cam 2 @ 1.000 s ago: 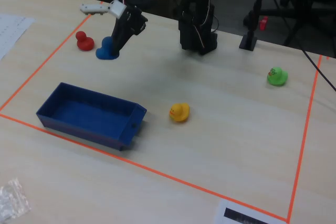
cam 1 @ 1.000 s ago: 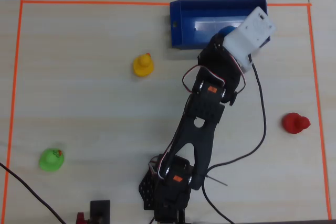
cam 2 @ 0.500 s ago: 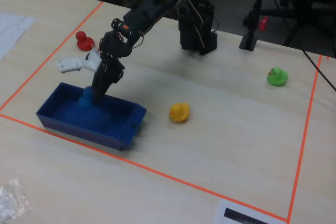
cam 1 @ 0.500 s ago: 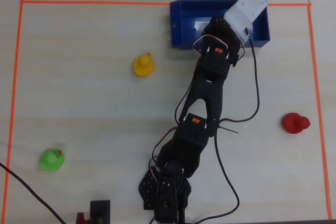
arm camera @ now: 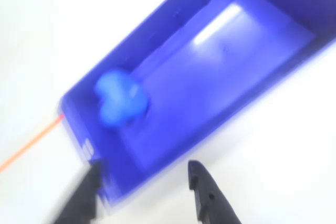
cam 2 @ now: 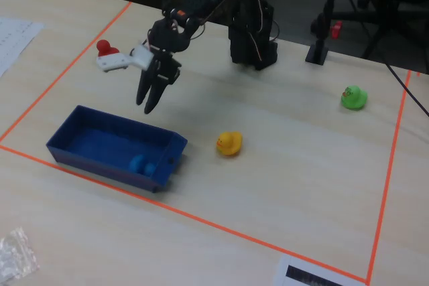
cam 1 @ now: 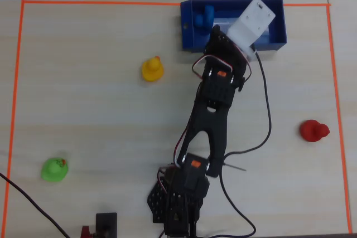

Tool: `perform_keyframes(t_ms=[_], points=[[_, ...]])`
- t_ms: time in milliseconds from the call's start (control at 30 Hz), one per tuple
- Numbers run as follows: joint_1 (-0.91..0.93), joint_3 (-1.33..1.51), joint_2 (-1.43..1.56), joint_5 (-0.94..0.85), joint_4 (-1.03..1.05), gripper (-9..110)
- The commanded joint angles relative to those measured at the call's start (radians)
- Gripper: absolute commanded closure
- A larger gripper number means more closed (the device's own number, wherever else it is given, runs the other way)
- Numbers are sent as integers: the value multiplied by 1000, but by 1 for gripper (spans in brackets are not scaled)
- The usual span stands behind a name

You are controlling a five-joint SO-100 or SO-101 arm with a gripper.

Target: Grasp blue duck and put it into box.

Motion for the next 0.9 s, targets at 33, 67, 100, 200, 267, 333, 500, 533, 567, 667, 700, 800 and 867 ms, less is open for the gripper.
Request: perform_keyframes(t_ms=[33,67,100,200,267,333,500,533,567,667,700,800,867], points=[[-72,486,657,-37,74,101],[-87,560,750,-44,98,101],[-103,635,838,-51,121,101],[-137,848,1054,-69,153,101],[-147,977,1170,-81,155,101],[-158,1089,1276,-94,181,101],[-172,1239,1486,-103,341,101],[-178,1239,1519,-100,403,101],[-184,1239,1549,-103,463,101],[-199,1239,1549,-155,583,101],[-202,1239,1549,-178,627,101],[-215,1241,1549,-268,755,101],[-216,1241,1549,-268,759,101]])
